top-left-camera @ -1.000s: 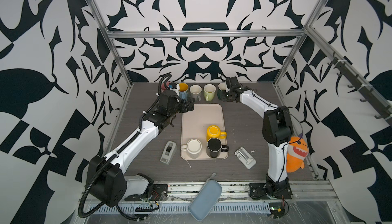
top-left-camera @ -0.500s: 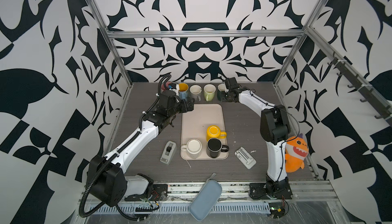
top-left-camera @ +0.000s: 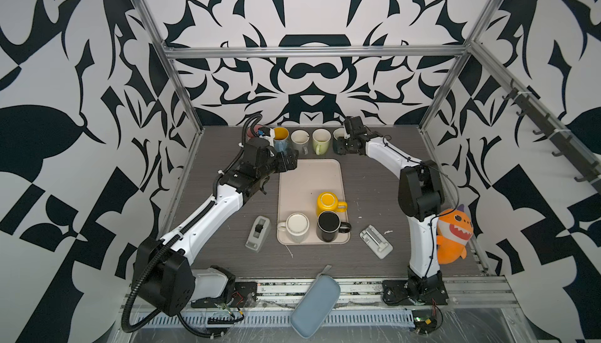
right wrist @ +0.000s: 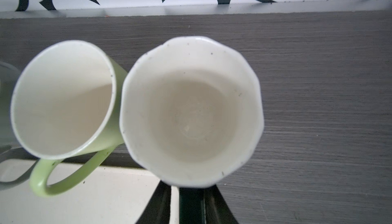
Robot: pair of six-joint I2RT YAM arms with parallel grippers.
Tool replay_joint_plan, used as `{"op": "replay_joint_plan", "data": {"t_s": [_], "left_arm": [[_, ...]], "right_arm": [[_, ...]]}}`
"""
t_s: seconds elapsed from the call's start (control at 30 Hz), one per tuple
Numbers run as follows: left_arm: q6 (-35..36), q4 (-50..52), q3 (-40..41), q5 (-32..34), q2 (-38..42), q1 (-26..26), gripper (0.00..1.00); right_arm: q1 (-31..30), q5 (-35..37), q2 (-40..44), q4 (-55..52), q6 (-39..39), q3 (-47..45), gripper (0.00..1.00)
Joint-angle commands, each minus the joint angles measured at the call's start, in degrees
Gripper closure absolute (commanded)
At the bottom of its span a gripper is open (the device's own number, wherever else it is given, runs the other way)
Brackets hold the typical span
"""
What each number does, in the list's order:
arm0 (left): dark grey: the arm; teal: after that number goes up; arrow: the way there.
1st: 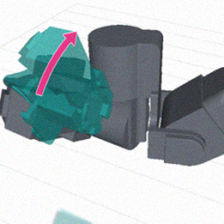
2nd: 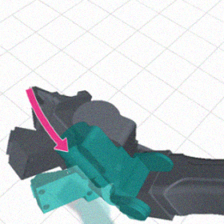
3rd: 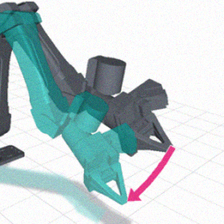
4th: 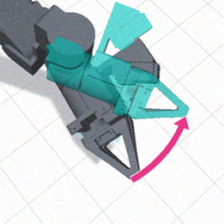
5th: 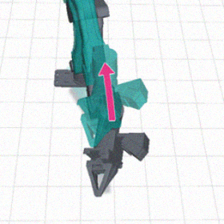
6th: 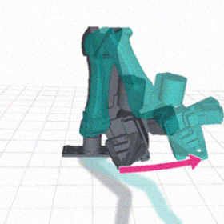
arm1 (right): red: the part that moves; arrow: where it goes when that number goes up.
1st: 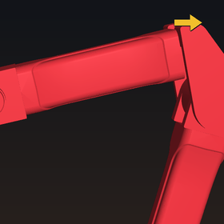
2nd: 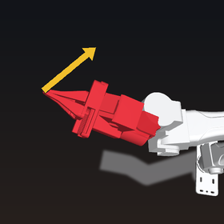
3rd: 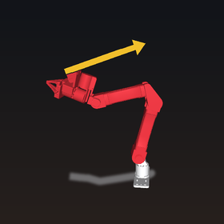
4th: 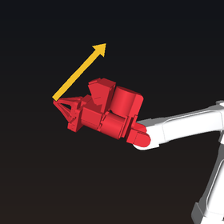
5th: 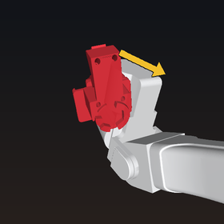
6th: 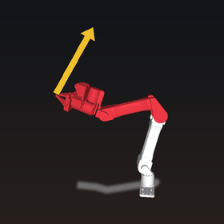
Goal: Turn the mug right side up
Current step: Place the mug at the top-center of the table.
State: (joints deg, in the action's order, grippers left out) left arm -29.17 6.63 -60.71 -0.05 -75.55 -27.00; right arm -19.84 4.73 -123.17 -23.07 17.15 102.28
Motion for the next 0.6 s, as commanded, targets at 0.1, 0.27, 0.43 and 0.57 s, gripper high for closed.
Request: {"op": "replay_joint_plan", "data": {"t_s": [0.1, 0.27, 0.43, 0.57], "left_arm": [[-0.7, -0.7, 0.9, -0.4, 0.1, 0.3, 0.0], [-0.7, -0.7, 1.3, 0.0, 0.8, 0.2, 0.0], [-0.9, -0.7, 1.7, -0.2, 1.3, 0.3, 0.0], [-1.4, -0.5, 2.2, -0.1, 1.9, 0.2, 0.01]], "right_arm": [[0.3, 0.4, 4.0, 2.5, 0.9, 0.3, 0.57], [0.3, 1.8, 10.7, 5.8, 1.5, -5.2, 0.48], [0.3, 0.8, 18.9, 7.4, 2.6, -11.0, 0.47], [0.3, -2.3, 25.7, 5.9, 5.3, -16.0, 0.45]]}}
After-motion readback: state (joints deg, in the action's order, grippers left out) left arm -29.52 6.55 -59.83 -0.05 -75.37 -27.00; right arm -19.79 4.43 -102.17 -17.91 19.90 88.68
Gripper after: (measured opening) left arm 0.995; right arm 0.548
